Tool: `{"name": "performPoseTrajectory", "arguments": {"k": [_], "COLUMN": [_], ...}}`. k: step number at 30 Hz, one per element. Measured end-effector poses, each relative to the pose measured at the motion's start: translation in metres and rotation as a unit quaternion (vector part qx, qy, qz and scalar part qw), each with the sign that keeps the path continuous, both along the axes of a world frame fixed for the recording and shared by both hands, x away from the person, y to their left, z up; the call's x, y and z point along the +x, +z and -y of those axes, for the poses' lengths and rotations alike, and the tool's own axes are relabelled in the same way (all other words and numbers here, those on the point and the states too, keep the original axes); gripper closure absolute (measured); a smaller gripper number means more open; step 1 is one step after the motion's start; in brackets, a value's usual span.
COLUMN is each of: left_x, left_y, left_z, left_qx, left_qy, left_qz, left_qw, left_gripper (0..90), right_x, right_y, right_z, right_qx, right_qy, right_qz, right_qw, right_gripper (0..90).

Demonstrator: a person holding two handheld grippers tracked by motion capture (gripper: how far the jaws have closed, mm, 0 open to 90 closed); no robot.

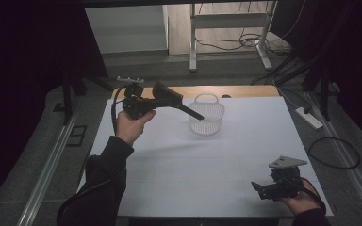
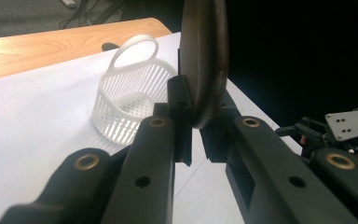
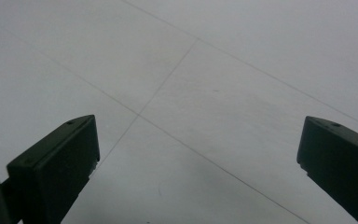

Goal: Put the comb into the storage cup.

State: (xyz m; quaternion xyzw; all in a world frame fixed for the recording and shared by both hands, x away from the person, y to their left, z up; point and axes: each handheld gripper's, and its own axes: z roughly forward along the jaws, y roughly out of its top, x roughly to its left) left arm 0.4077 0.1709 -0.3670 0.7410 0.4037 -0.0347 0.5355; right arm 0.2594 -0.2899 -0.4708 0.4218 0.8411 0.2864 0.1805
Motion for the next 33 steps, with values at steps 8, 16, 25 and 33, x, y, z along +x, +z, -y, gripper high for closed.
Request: {"name": "performPoseTrajectory", "arguments": {"k": [8,16,25,33], "left_x": [0.007,0.013,0.020,0.028], "left_y": [0.001,0.006,0.004,0.002], "left_z": [0.002,0.005,0.010,0.018], "left_qx": [-0.001,0.005,0.011,0.017], "left_qy": [0.003,0.008,0.012,0.013], "left_qz": [-0.001,0.000,-0.002,-0.005], "left_qw": [1.0000,1.0000,0.9999,0.9997], "left_gripper": [82.8,82.8,82.8,82.8], "right_x": [-0.004,-0.013,-0.025,-0.032], "right_y": [0.011,0.018,0.024,0.027], "right_z": [0.007,0.010,0.013,0.018], "right_qx": [0.016,0.028,0.034,0.042], "right_qy": [-0.025,-0.032,-0.030,-0.037], "right_qz": [-0.003,0.004,0.006,0.008], "right_qw": [0.9996,0.9991,0.9989,0.9984], "right_gripper": [0.0,0.0,0.0,0.0]}}
